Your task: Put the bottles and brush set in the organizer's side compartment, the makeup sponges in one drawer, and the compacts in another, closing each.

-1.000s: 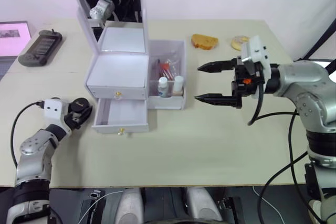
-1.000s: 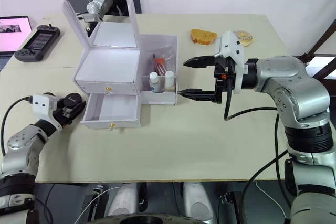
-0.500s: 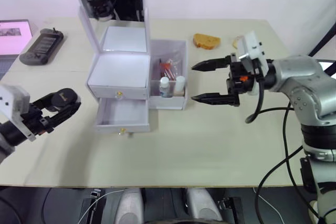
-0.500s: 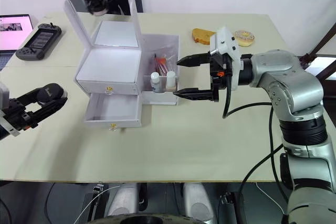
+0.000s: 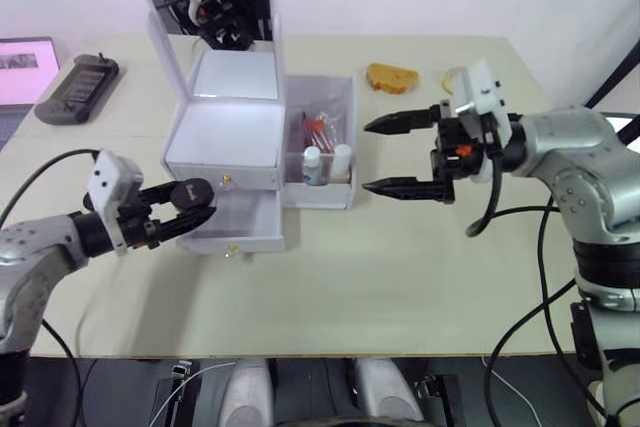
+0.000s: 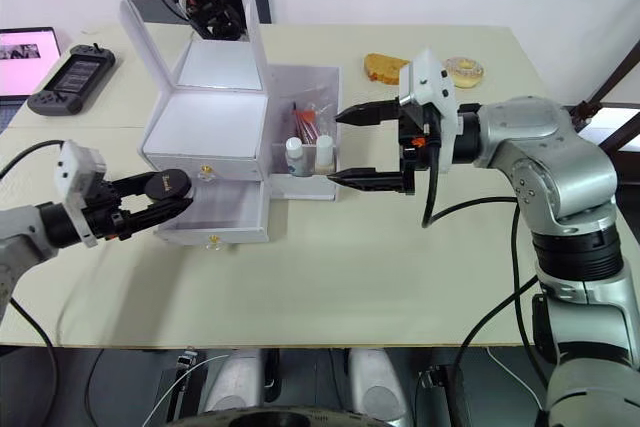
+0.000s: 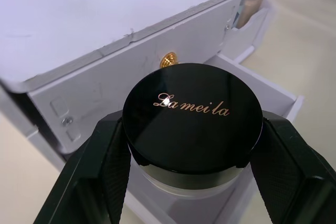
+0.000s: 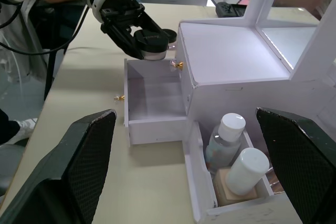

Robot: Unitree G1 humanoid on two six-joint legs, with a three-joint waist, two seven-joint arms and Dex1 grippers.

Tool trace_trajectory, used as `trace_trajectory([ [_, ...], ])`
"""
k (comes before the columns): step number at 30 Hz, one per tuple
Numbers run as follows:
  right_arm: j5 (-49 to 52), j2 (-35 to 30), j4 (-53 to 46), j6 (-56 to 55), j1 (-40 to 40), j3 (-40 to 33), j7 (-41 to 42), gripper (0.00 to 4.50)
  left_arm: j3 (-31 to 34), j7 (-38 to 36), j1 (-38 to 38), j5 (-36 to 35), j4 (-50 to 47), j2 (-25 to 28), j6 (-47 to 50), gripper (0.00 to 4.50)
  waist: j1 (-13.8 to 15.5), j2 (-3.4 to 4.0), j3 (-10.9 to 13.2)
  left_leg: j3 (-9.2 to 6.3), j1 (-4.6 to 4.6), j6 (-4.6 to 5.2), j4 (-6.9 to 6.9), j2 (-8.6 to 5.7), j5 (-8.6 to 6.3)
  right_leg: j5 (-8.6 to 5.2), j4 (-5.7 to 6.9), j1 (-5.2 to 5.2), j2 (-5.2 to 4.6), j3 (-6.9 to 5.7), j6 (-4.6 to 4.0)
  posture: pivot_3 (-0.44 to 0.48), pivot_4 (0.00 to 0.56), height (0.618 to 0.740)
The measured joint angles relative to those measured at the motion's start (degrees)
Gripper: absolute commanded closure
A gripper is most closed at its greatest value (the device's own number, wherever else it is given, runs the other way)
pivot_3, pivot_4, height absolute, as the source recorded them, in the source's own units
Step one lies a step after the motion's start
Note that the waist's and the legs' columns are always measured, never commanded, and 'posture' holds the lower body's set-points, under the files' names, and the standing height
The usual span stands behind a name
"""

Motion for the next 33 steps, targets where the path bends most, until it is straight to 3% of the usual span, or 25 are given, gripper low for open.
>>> trace_trajectory([
  [16, 0.2, 0.0, -0.9, 1.2, 0.4, -0.6, -2.0, 0.0, -4.8, -2.4, -2.0, 5.7, 3.3, -1.2, -3.2, 1.85, 0.0, 0.0, 0.0, -0.01, -0.02, 0.0, 0.01, 0.0, 0.0, 0.01, 0.02, 0.0, 0.0, 0.0, 0.02, 0.0, 0.15, 0.74],
  [18, 0.3, 0.0, -0.9, 1.3, 0.4, -0.6, -1.8, 0.0, -4.8, -2.4, -2.0, 5.9, 3.3, -1.2, -3.2, 0.77, 0.0, 0.0, 0.0, -0.01, -0.02, 0.01, 0.01, 0.0, 0.0, 0.01, 0.02, 0.0, 0.0, 0.0, 0.02, 0.0, 0.15, 0.74],
  [20, 0.2, 0.0, -0.9, 1.4, 0.3, -0.5, -1.8, 0.0, -4.8, -2.5, -2.0, 5.9, 3.4, -1.3, -3.2, 0.02, 0.0, 0.0, 0.0, -0.01, -0.02, 0.01, 0.01, 0.0, 0.0, 0.01, 0.02, 0.0, 0.0, 0.0, 0.02, 0.0, 0.15, 0.74],
  [29, 0.1, -0.4, -0.3, 1.9, 0.2, -0.5, -1.2, 0.0, -3.7, -3.2, -1.2, 5.6, 4.2, -1.1, -3.0, 0.02, 0.0, 0.0, 0.0, -0.01, -0.02, 0.01, 0.01, 0.0, 0.0, 0.01, 0.02, 0.0, 0.0, 0.0, 0.02, 0.0, 0.15, 0.74],
  [33, 0.2, -0.9, 0.1, 2.5, -0.3, -0.3, 0.2, 0.0, 1.3, -3.5, 0.9, 2.6, 2.9, -0.8, -1.4, 0.02, -0.1, 0.0, 0.0, -0.02, -0.02, 0.01, 0.01, 0.01, 0.0, 0.01, 0.03, -0.01, 0.0, 0.0, 0.02, 0.0, 0.15, 0.74],
])
